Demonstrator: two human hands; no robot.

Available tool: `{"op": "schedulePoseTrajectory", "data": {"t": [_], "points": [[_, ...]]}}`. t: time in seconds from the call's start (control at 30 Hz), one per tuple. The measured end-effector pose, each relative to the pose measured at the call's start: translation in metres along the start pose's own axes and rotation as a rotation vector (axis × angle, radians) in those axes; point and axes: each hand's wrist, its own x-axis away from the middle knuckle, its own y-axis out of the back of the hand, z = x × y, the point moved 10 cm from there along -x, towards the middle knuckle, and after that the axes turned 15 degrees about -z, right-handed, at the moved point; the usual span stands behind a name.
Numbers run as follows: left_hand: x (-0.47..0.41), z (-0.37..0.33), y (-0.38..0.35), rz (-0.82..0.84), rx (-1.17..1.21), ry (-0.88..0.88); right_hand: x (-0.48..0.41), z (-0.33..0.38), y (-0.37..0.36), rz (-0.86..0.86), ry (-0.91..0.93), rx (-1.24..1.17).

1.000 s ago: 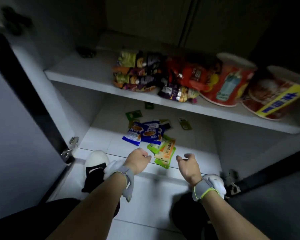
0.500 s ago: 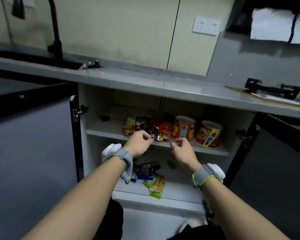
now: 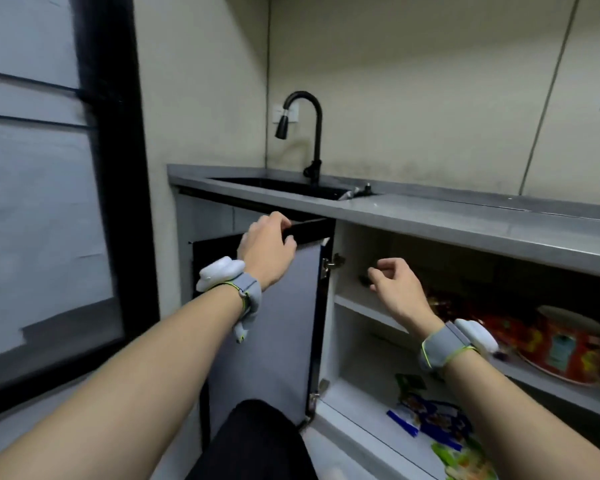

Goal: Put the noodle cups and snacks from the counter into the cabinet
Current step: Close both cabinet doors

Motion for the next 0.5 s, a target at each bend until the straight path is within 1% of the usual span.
{"op": "schedulePoseTrajectory", "data": {"t": [0.1,0.2,0.27,0.37,0.5], "points": [[-0.013,0.041,0.051,-0.140,-0.222,-0.004,0.009,0.025,-0.029,0.076,0.103,-0.006],[-0.016,0.085,0.079,-0.132,-0.330,0.048,0.022,0.034,-0.044,0.136,0.209,0.046],[-0.013,0.107,0.087,-0.069,-0.246,0.120,0.027,0.030,-0.052,0.163,0.230,0.080],[-0.002,0.114,0.080,-0.006,-0.007,0.197,0.031,0.026,-0.056,0.153,0.217,0.093],[0.012,0.110,0.084,-0.150,0.094,0.212,0.031,0.032,-0.050,0.118,0.220,0.122]]}}
